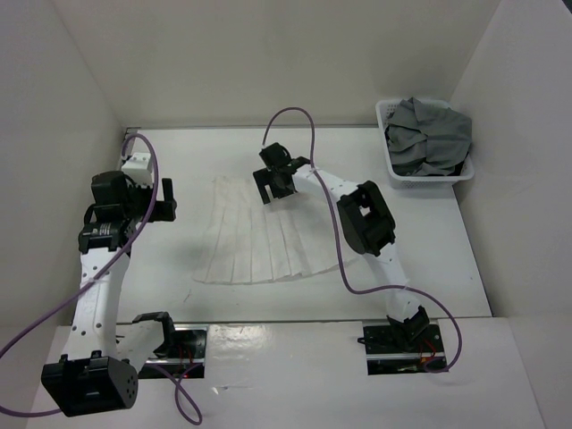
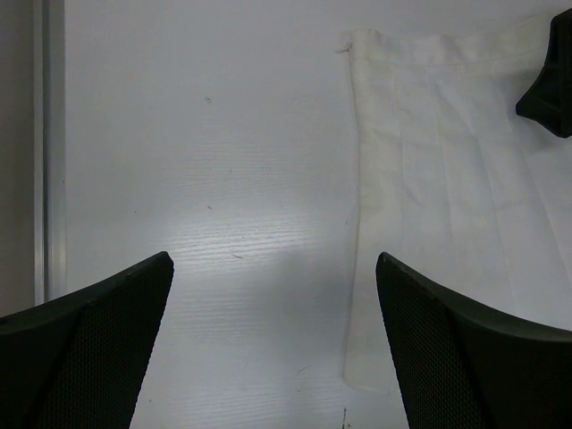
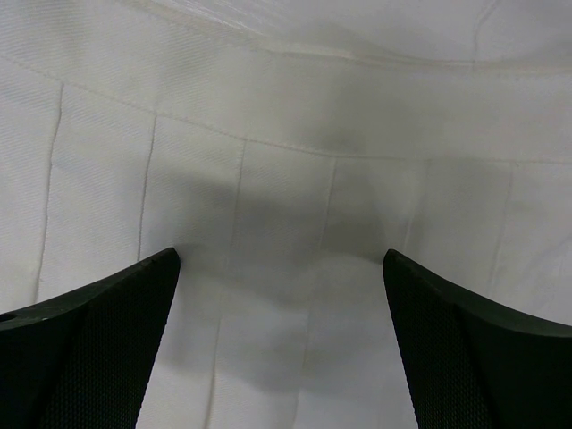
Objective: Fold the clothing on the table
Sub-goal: Flatten the skirt out
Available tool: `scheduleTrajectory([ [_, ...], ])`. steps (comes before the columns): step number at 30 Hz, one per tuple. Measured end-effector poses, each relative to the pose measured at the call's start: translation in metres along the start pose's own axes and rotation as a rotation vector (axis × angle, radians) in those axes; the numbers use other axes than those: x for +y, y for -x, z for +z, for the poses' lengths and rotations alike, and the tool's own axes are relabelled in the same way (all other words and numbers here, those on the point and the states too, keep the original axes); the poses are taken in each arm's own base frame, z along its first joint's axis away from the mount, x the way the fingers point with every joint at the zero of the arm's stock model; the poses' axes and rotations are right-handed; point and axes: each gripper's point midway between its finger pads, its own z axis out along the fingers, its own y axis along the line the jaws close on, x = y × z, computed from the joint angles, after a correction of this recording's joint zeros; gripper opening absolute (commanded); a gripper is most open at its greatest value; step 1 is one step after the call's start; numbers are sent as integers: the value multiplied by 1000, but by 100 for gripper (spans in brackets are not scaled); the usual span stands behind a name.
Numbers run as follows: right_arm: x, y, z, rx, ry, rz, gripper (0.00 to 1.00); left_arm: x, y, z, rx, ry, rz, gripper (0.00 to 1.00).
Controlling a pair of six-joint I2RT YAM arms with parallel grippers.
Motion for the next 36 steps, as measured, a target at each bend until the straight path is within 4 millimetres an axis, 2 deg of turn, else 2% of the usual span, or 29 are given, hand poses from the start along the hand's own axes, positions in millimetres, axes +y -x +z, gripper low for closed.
scheduleTrajectory([
  [16,-6,-5,1,8,-48,76,98,0,3,-4,-16,2,2,100],
  [28,-26,-4,2,0,-74,121,98,0,3,-4,-16,2,3,100],
  [36,-29,-3,0,-5,-82,91,98,0,2,-4,-16,1,3,100],
])
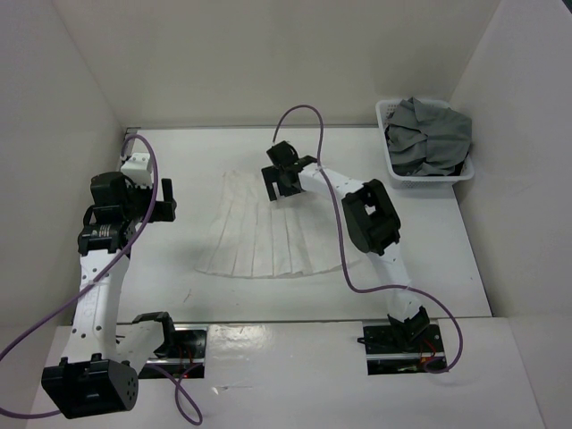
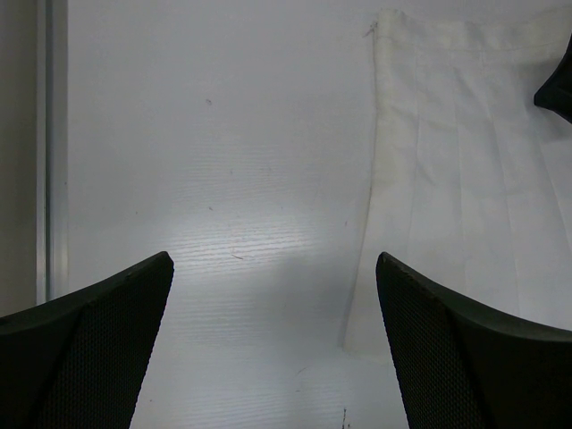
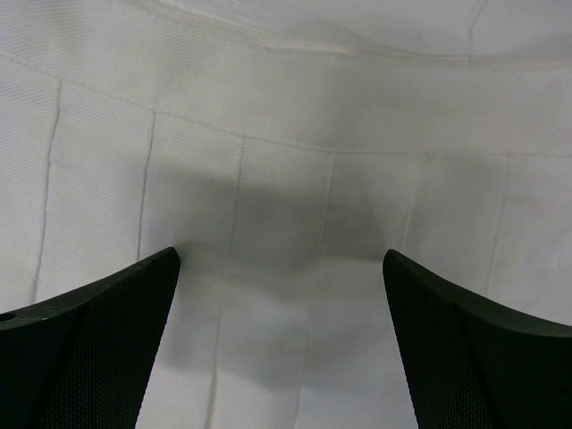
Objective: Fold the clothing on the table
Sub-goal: Flatten the skirt out
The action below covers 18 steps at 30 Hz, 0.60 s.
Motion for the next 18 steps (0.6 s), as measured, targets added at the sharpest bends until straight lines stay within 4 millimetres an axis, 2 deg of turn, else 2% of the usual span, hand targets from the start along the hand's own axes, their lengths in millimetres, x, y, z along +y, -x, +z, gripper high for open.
scheduleTrajectory([
  [4,-2,-3,-9,27,23,-49,98,0,0,0,0,-3,0,100],
  [7,-1,-2,-34,43,74,-103,98,-3,-2,3,16,-18,-3,100],
  [9,-2,10,-62,12,114,-132,98,-5,-1,12,56,-46,-9,100],
  [11,-5,32,-101,-62,157,-161,98,-9,2,24,102,-84,-18,100],
  [13,-15,55,-146,-156,200,-177,98,-14,7,46,154,-135,-27,100],
  [16,-51,81,-196,-273,220,-167,98,-22,2,81,235,-206,-41,100],
  [18,-83,89,-212,-324,204,-145,98,-30,-4,109,293,-263,-49,100],
])
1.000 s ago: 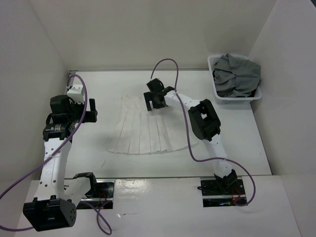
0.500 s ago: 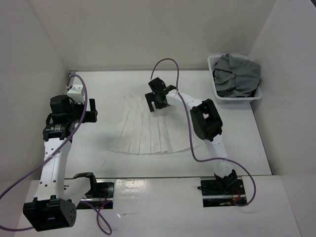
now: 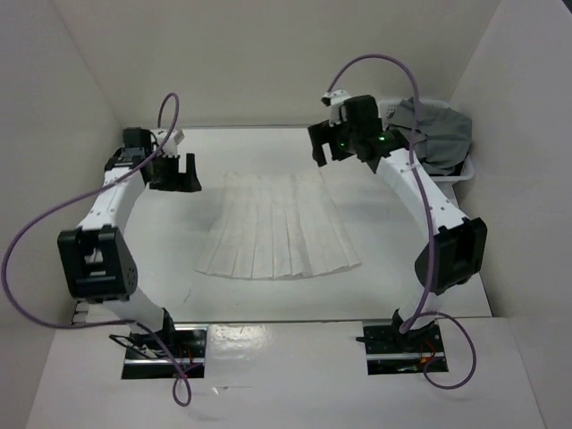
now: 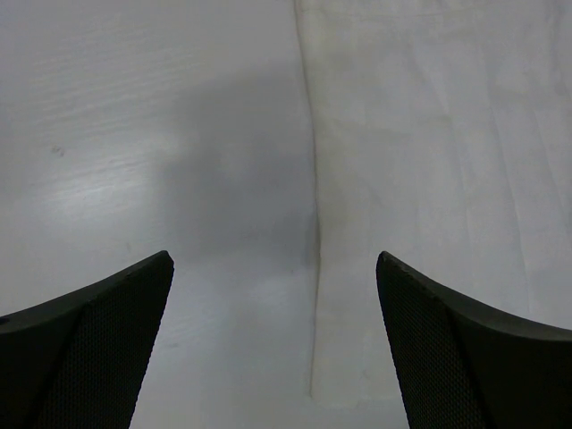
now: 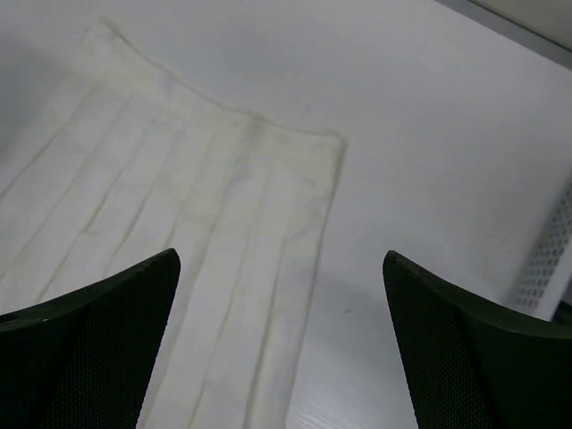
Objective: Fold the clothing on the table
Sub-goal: Flatten the skirt out
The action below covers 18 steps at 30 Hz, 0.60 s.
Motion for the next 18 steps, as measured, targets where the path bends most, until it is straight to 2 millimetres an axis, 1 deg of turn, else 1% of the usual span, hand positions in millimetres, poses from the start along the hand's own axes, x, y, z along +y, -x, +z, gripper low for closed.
scheduleTrajectory([
  [1,-15,-2,-5,-7,-14,9,98,1,1,15,30,-29,-2,100],
  [2,-29,-10,-6,0,-27,20,98,1,3,30,57,-58,-7,98],
  [3,-40,-21,-4,21,-32,30,98,0,5,45,80,-98,-14,98],
  [4,-46,-33,0,44,-30,39,98,0,9,60,92,-133,-18,96],
  [5,-50,-47,4,72,-23,48,98,0,11,73,108,-169,-26,94],
  [7,-51,-78,13,138,14,69,91,1,16,98,124,-243,-38,91],
  [9,-47,-100,19,184,64,87,89,1,19,118,135,-309,-58,91],
  [11,-44,-107,22,200,102,98,88,1,19,132,144,-357,-74,91],
  [15,-40,-106,23,186,151,94,87,0,24,146,147,-396,-67,91],
  [17,-37,-104,23,177,169,92,87,-3,32,152,135,-402,-38,91],
  [18,-36,-104,24,175,176,92,87,-6,36,155,130,-407,-22,92],
])
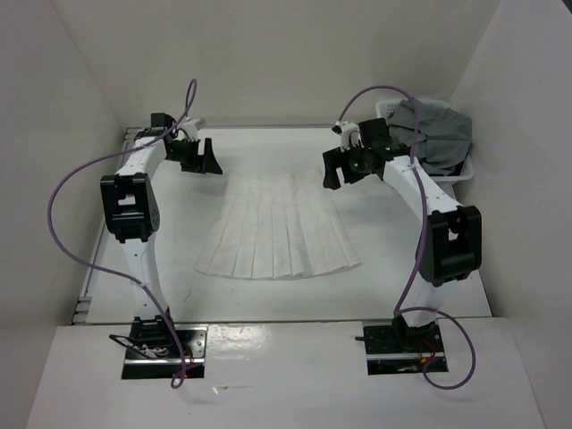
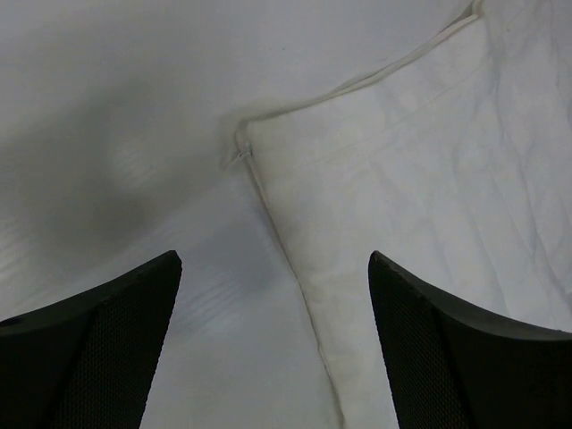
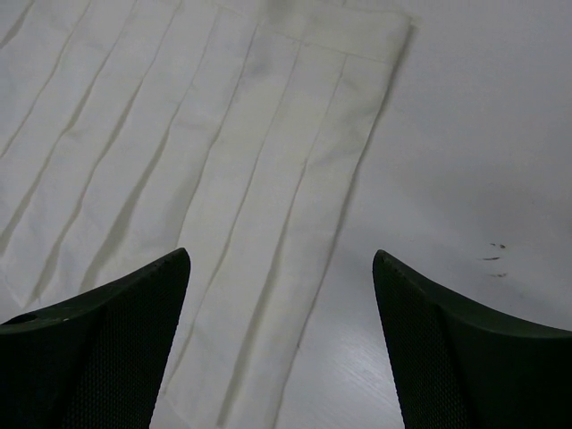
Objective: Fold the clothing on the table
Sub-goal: Flatten the skirt out
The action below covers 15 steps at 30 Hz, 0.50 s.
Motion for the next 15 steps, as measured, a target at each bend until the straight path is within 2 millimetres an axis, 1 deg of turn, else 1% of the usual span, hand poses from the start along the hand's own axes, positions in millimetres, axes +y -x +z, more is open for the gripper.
scheduleTrajectory([
  [2,2,0,1,1,12,-1,87,-4,8,6,-3,-8,39,100],
  [5,1,-2,6,7,19,1,87,-8,17,17,-2,-14,69,100],
  [7,1,-5,9,17,23,5,88,-8,16,24,11,-7,68,100],
  [9,0,-8,12,24,26,8,88,-4,14,27,22,21,55,100],
  [12,0,-8,13,26,27,7,89,9,13,21,29,113,18,100],
  [14,0,-8,13,26,29,6,90,18,13,8,28,212,4,100],
  [15,1,-8,13,25,30,5,90,19,15,-1,19,255,3,100],
])
